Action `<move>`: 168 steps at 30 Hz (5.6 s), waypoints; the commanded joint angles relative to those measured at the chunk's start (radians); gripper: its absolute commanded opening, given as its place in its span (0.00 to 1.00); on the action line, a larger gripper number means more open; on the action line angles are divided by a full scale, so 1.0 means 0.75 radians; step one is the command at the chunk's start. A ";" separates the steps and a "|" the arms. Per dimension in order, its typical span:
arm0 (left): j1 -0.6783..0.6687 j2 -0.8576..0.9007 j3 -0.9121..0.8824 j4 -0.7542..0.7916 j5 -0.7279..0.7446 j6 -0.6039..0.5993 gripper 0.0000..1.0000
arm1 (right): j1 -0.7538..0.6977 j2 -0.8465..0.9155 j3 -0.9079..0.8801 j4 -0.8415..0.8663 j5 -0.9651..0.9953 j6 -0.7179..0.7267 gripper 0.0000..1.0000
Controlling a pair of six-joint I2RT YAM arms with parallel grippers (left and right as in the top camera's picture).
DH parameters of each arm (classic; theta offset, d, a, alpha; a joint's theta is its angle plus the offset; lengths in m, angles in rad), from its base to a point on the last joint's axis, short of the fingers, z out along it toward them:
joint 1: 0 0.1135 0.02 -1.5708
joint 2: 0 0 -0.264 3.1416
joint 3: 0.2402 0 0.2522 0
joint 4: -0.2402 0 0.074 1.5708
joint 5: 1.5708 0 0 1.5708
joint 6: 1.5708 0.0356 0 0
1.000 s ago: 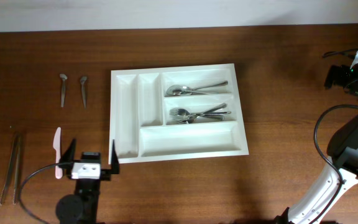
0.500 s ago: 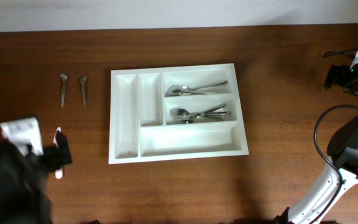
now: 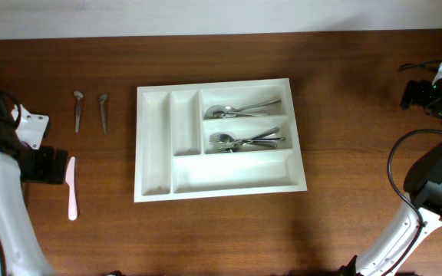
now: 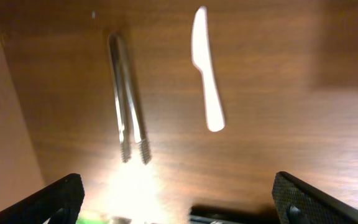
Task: Pack container
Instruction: 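Move the left gripper left over the metal tongs, then lower the left gripper and close it on the metal tongs, then lift the tongs with the left gripper toward the tray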
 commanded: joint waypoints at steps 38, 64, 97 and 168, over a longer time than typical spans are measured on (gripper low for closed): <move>0.531 0.474 0.006 0.322 0.291 0.204 0.99 | 0.005 -0.016 -0.005 0.003 -0.003 0.012 0.99; 0.532 0.672 0.006 0.413 0.237 0.309 0.99 | 0.005 -0.016 -0.005 0.003 -0.003 0.012 0.99; 0.528 0.851 0.006 0.467 0.231 0.314 0.99 | 0.005 -0.016 -0.005 0.003 -0.003 0.012 0.99; -0.263 0.888 0.897 -0.018 0.237 0.329 0.02 | 0.005 -0.016 -0.005 0.003 -0.003 0.012 0.99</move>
